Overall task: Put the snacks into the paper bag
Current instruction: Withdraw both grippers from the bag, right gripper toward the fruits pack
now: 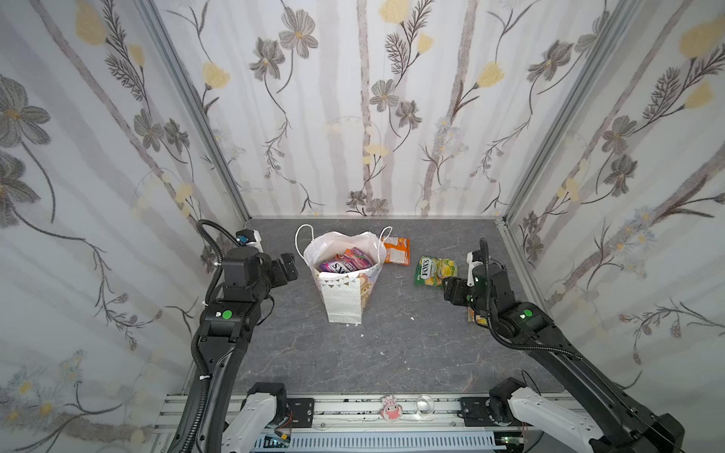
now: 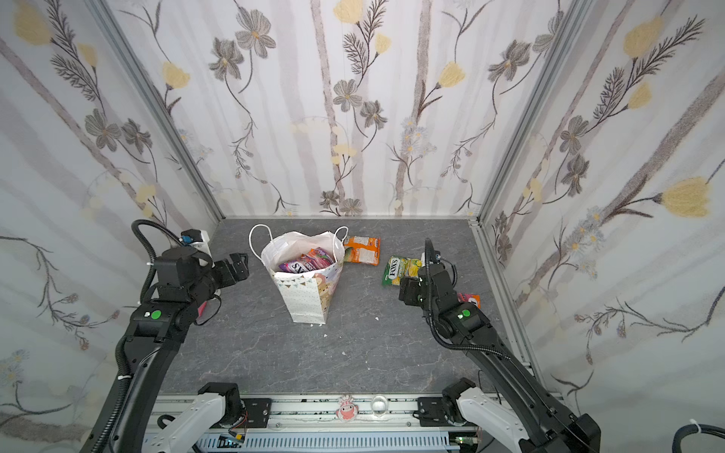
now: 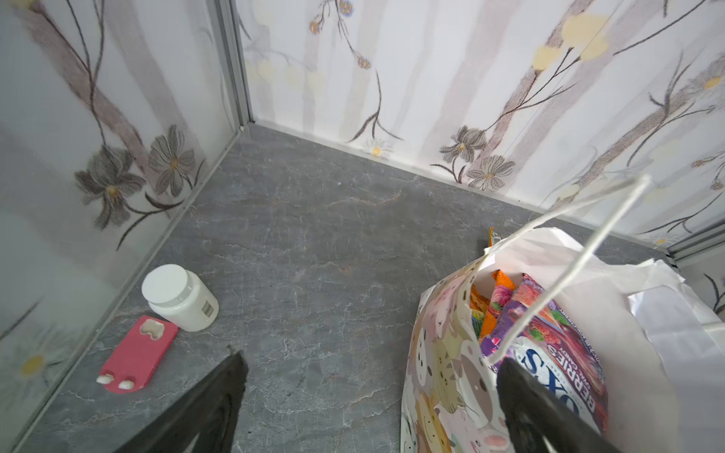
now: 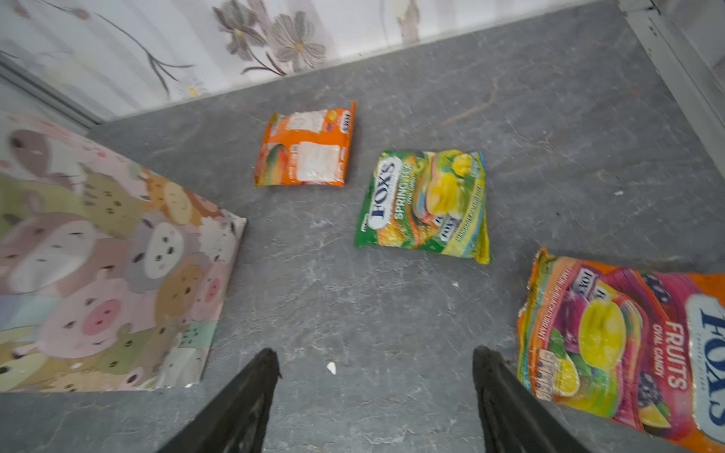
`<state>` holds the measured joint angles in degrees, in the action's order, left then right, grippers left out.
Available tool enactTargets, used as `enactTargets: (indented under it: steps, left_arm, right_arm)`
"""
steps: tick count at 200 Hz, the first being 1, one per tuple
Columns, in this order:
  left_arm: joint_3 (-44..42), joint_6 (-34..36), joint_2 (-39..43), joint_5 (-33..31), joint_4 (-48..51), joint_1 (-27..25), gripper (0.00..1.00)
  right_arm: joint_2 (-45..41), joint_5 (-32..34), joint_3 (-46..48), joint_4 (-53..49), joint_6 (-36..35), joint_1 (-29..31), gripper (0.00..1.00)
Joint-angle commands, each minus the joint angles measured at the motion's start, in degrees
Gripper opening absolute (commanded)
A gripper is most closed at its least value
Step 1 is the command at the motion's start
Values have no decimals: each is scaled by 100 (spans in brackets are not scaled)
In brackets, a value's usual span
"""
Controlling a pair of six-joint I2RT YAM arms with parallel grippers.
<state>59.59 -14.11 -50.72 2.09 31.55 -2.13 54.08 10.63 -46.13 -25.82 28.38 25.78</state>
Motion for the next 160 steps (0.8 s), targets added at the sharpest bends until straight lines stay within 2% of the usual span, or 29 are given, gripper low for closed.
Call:
enactTargets:
  steps: [1, 19, 32, 50, 91, 119, 160]
  left_arm:
    - [-237, -200, -5, 838, -1144, 265, 100]
    - [-576, -237, -158, 1305, -1543, 429, 100]
    - [-799, -268, -307, 1528, -1817, 484, 100]
    - [-1069, -198, -278, 1545, -2138, 483, 100]
    - [-963, -9, -463, 1502, -1891, 496, 100]
    - [-975, -44, -475, 1648, -1889, 500, 100]
    - [-888, -64, -475, 2144, -1925, 512, 100]
  right_arm:
    - [69, 13, 251, 84, 48, -425, 80]
    - [126, 96, 679, 185, 100, -868, 82]
    - [111, -89, 937, 424, 123, -1212, 82]
    - [-32, -489, 1268, 782, 225, -1590, 84]
    - [-375, -637, 1874, 1261, 460, -2151, 88]
    - [-44, -986, 2057, 1657, 484, -2364, 89]
    - [557, -938, 1775, 1831, 359, -2376, 89]
